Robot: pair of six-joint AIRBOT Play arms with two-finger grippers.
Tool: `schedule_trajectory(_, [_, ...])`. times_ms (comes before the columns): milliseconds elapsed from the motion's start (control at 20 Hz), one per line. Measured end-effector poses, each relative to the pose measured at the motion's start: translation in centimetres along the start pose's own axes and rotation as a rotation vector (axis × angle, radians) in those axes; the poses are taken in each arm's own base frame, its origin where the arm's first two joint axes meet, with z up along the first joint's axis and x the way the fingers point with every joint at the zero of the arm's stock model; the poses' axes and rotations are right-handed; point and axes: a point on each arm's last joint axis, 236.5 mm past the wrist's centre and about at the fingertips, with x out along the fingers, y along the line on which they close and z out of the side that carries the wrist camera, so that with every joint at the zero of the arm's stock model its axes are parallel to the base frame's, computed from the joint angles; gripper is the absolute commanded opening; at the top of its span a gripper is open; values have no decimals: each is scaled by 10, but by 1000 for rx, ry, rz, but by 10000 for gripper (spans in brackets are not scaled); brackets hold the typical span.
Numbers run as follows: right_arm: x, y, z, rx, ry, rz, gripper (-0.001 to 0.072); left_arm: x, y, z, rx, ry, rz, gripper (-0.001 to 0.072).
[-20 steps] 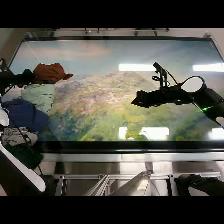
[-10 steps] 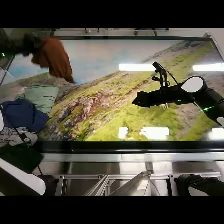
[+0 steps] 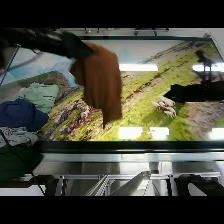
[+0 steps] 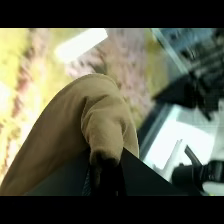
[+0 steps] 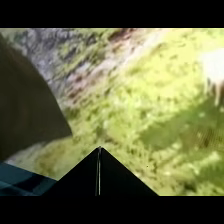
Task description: Fold the shirts.
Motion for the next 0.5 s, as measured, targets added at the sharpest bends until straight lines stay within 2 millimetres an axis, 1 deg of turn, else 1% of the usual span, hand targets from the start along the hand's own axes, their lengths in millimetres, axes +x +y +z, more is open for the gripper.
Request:
schedule_trajectory(100, [-8, -6, -3, 8, 0, -19, 15, 38, 1, -27, -20, 82, 6, 31])
schedule_trajectory(150, [-9, -9, -6, 17, 6, -26, 15, 56, 4, -41, -35, 119, 6, 32])
schedule_trajectory(200, [-8, -12, -10, 23, 16, -32, 15, 75, 10, -57, -56, 159, 10, 31])
schedule_trajectory(300, [-3, -19, -21, 39, 41, -41, 16, 107, 27, -85, -102, 233, 16, 36])
schedule_trajectory(350, [1, -23, -26, 51, 52, -46, 16, 120, 34, -97, -126, 264, 14, 103])
schedule_trajectory(400, [5, -27, -33, 62, 64, -50, 17, 131, 42, -108, -147, 296, 13, 385])
schedule_trajectory(450, [9, -30, -38, 71, 74, -54, 35, 139, 49, -115, -167, 318, 10, 704])
schedule_trajectory(500, [12, -33, -43, 77, 84, -59, 270, 143, 56, -119, -178, 336, 7, 720])
